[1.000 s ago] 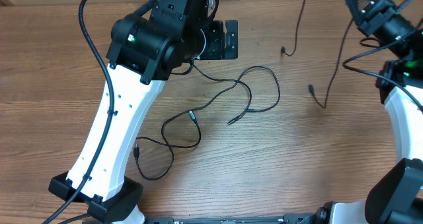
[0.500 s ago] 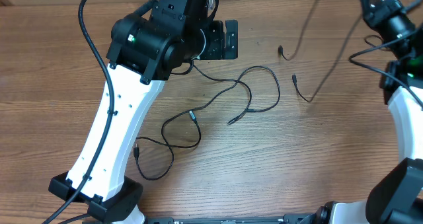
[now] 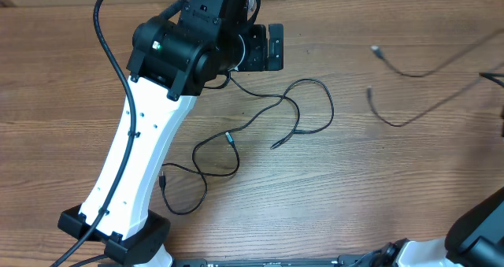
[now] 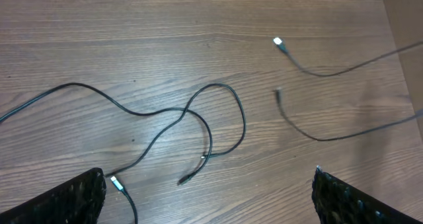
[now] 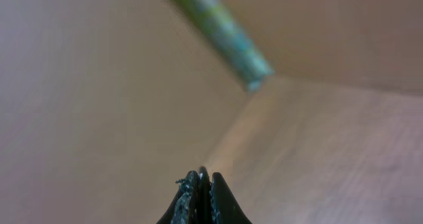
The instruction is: Untangle cables
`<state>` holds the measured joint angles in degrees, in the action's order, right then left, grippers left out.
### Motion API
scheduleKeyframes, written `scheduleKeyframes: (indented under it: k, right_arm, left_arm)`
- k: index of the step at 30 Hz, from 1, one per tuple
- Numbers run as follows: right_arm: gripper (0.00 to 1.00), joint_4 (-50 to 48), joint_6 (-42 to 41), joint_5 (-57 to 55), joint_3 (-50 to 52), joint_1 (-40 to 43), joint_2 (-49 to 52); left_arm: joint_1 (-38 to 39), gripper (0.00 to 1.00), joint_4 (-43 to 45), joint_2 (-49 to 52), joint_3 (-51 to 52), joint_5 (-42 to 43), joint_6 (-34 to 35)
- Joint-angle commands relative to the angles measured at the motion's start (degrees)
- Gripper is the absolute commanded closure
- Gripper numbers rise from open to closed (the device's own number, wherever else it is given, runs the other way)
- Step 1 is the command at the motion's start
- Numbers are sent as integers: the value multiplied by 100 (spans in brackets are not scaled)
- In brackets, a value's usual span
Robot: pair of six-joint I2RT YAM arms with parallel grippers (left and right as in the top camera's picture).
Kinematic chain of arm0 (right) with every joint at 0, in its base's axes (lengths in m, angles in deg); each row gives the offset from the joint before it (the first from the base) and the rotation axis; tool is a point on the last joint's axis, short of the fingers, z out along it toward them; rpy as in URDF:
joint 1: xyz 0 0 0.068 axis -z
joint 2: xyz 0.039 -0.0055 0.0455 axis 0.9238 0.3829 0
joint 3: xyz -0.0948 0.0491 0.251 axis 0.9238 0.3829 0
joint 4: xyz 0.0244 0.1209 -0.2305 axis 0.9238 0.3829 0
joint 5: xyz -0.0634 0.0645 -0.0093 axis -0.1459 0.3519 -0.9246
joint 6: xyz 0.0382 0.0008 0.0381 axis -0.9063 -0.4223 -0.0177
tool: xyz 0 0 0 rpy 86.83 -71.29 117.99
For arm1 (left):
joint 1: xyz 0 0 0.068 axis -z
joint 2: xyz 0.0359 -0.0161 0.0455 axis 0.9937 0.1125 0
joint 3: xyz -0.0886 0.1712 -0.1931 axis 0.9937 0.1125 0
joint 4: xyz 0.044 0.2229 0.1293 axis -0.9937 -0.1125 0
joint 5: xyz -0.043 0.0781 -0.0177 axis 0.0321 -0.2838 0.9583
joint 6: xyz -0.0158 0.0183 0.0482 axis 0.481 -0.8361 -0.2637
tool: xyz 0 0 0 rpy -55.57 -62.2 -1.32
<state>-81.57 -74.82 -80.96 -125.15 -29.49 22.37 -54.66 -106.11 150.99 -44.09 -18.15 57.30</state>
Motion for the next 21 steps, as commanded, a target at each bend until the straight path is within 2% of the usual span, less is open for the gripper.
scheduleKeyframes:
  k: [1, 12, 19, 20, 21]
  right_arm:
    - [96, -59, 638, -249, -39, 190, 295]
    - [96, -1191, 1449, -247, -39, 887, 1475]
    - [95, -2068, 1473, -245, -39, 1320, 2022]
    - [78, -2127, 1475, -247, -39, 1338, 2070]
    - [52, -2138, 1478, -251, -39, 1349, 2114]
  left_arm:
    - [-2, 0, -2, 52, -79, -57, -24]
    - [-2, 0, -2, 52, -79, -57, -26]
    - [-2, 0, -2, 52, -79, -57, -26]
    - [-2, 1, -2, 52, -79, -57, -24]
    - [-2, 1, -2, 52, -79, -57, -26]
